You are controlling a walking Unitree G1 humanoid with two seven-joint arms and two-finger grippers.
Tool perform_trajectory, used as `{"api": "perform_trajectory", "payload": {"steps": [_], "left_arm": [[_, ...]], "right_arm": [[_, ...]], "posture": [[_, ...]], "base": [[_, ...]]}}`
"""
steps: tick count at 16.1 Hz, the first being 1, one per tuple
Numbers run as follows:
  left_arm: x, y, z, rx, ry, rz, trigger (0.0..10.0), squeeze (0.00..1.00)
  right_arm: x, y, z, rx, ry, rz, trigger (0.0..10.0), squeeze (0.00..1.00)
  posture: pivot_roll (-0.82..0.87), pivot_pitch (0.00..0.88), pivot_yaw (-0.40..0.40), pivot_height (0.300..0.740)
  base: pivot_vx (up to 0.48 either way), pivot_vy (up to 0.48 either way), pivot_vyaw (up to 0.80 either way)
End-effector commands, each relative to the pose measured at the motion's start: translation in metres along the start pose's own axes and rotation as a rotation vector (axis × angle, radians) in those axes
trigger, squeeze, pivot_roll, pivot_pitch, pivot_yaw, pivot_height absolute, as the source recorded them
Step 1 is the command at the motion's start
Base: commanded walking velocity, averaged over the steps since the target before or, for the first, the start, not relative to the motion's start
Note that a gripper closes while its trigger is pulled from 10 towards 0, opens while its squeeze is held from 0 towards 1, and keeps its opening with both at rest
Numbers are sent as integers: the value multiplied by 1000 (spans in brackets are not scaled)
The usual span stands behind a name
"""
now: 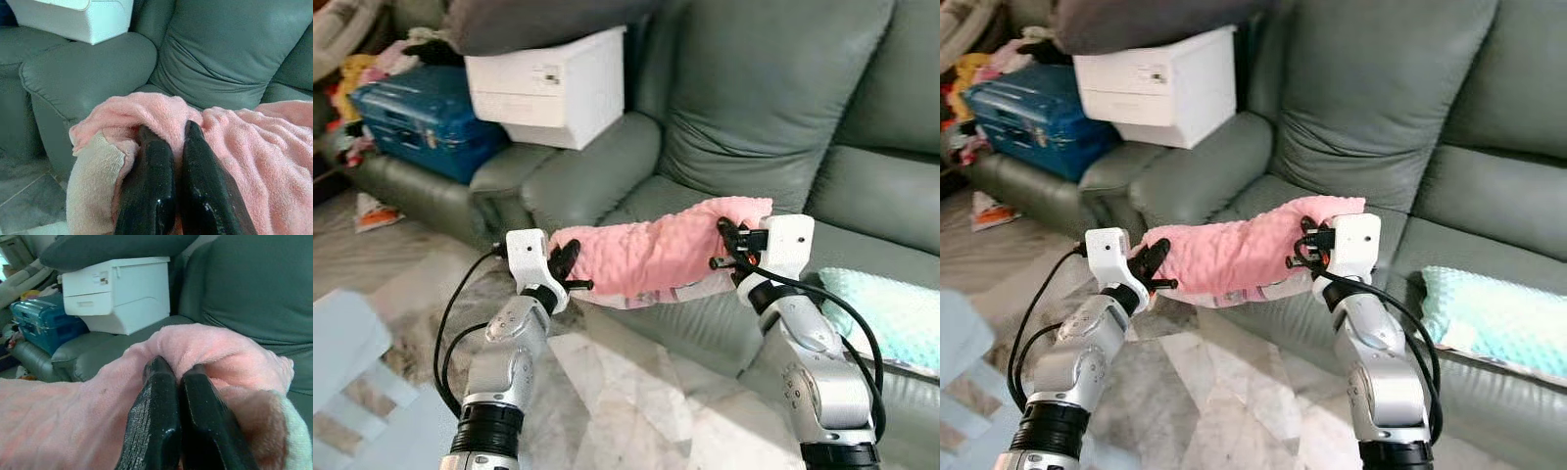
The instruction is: Move the pillow to the sofa
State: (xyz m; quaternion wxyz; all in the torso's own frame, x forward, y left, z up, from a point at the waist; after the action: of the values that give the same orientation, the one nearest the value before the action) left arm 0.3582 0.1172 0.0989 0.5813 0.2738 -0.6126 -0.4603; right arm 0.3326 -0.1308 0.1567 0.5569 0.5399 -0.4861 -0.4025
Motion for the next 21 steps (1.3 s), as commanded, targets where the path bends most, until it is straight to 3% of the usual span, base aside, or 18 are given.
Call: {"api": "perform_trajectory", "payload": {"steps": [1,10,21], "left_arm": [[0,8,-1,26,-2,-17,10000,0],[3,7,0,17,-34,1,10000,0],[5,4,1,6,-44,7,10000,0]], "right_arm": [[-4,9,-3,28,13,-7,10000,0],[-5,9,-3,26,10,-14,10000,0],[-4,8,-2,23,14,-11,10000,0]], "posture": [[-241,0,76,740],[-243,0,77,740],[-246,0,72,740]], "base": [[0,0,-800],[0,0,-800],[259,0,-800]]}}
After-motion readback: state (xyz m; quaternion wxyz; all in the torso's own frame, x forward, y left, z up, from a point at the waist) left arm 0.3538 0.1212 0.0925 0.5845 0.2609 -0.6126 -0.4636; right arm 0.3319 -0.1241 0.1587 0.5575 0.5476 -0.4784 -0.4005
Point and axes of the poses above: a point about 5 cm out from each wrist's last joint towards the gripper, its own z axis pointing back from the gripper into the wrist, its own y axis along the axis of the wrist's last joint, x = y × z, the point moved 4 cm from there along -z, pointing out of the wrist towards the gripper, and after that the axes turned 10 degrees about z, right-handed, at the moved point
